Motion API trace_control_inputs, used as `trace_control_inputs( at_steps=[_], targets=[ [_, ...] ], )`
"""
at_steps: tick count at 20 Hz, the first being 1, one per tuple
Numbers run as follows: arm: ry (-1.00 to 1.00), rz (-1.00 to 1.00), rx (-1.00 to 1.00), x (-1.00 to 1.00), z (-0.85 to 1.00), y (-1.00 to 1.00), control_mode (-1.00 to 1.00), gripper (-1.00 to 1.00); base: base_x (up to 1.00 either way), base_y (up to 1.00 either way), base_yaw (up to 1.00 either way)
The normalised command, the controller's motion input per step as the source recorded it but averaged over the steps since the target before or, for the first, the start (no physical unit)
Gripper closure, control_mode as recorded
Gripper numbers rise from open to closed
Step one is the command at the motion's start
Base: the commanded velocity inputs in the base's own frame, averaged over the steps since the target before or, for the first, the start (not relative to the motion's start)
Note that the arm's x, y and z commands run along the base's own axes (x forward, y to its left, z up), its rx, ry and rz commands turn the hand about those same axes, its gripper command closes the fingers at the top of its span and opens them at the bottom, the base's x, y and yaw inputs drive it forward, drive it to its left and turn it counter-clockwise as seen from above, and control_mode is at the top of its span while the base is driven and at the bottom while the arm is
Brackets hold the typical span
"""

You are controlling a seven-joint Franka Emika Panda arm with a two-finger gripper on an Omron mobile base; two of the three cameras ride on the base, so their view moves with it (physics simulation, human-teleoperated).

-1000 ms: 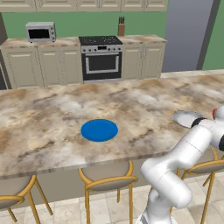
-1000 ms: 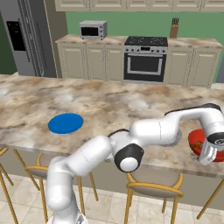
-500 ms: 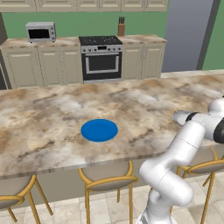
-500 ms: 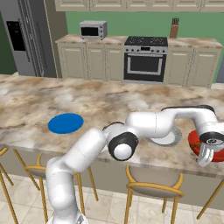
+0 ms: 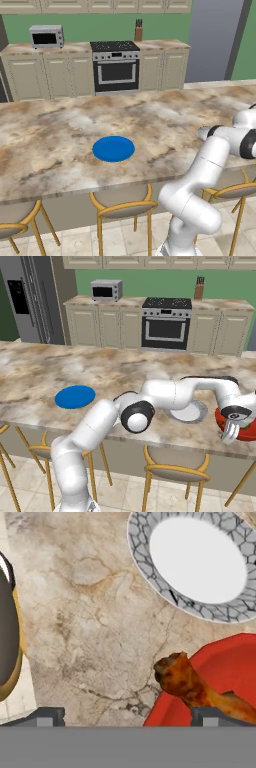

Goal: Pick the chicken drumstick and lime from their plates and place them in the bowl. Then put the bowl in the fridge.

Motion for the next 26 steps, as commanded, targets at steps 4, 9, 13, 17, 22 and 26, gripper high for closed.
trace_control_inputs(
  at_steps=[4,9,13,17,22,26],
  targets=[
    [0.00,0.00,0.00,0.09,0.00,-0.26,-1.00,-1.00,0.00,0.00,0.00],
    [0.00,0.00,0.00,0.08,0.00,-0.32,-1.00,-1.00,0.00,0.00,0.00],
    [0.00,0.00,0.00,0.11,0.00,-0.29,-1.00,-1.00,0.00,0.00,0.00],
    [0.00,0.00,0.00,0.22,0.00,-0.18,-1.00,-1.00,0.00,0.00,0.00],
    [0.00,0.00,0.01,0.07,0.00,-0.19,-1.00,-1.00,0.00,0.00,0.00],
    [0.00,0.00,0.02,-0.08,-0.05,-0.05,-1.00,-1.00,0.00,0.00,0.00]
  ],
)
